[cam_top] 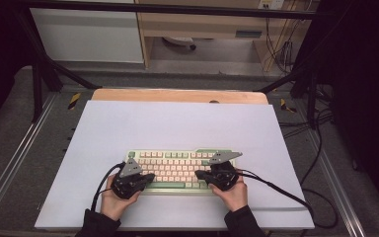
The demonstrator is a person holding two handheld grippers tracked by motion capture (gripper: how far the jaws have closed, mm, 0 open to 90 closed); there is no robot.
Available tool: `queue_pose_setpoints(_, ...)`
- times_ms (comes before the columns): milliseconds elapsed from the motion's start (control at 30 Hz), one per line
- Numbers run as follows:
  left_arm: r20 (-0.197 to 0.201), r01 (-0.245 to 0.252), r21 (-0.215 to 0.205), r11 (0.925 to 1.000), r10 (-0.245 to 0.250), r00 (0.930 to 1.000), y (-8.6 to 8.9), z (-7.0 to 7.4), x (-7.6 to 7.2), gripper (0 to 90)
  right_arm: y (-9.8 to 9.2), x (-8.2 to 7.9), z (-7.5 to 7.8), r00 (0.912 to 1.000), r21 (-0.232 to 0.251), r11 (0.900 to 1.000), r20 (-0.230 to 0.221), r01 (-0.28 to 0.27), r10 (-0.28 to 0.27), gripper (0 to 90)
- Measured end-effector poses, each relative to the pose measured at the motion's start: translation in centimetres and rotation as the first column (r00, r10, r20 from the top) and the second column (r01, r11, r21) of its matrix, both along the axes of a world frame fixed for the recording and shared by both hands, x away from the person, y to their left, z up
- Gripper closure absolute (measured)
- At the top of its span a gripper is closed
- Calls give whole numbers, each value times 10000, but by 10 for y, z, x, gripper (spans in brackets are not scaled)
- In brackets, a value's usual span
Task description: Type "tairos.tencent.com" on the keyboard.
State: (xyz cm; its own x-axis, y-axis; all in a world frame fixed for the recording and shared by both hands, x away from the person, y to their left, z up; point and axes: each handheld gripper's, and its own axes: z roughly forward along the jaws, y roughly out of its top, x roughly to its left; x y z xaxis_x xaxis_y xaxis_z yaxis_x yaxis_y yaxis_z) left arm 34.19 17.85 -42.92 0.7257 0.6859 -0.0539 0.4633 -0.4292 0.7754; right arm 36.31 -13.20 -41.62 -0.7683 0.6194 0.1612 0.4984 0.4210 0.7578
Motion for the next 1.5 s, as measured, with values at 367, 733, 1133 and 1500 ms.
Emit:
queue_pose_setpoints(367,58,-29,-136,9999,29,10000,11,6,-3,900,0,0,2,10000,77,9999,31,68,-68,900)
queue_pose_setpoints(733,50,-220,-207,9995,221,9997,27,10,-5,900,4,2,6,9999,194,9997,82,122,-124,900)
queue_pose_setpoints(1133,64,-430,-332,9985,432,9990,42,11,-3,900,19,8,7,9998,256,9995,38,195,-196,900)
queue_pose_setpoints(1500,47,-539,-349,9979,541,9985,47,11,-2,900,37,24,-3,9993,-36,9993,-41,369,-369,900)
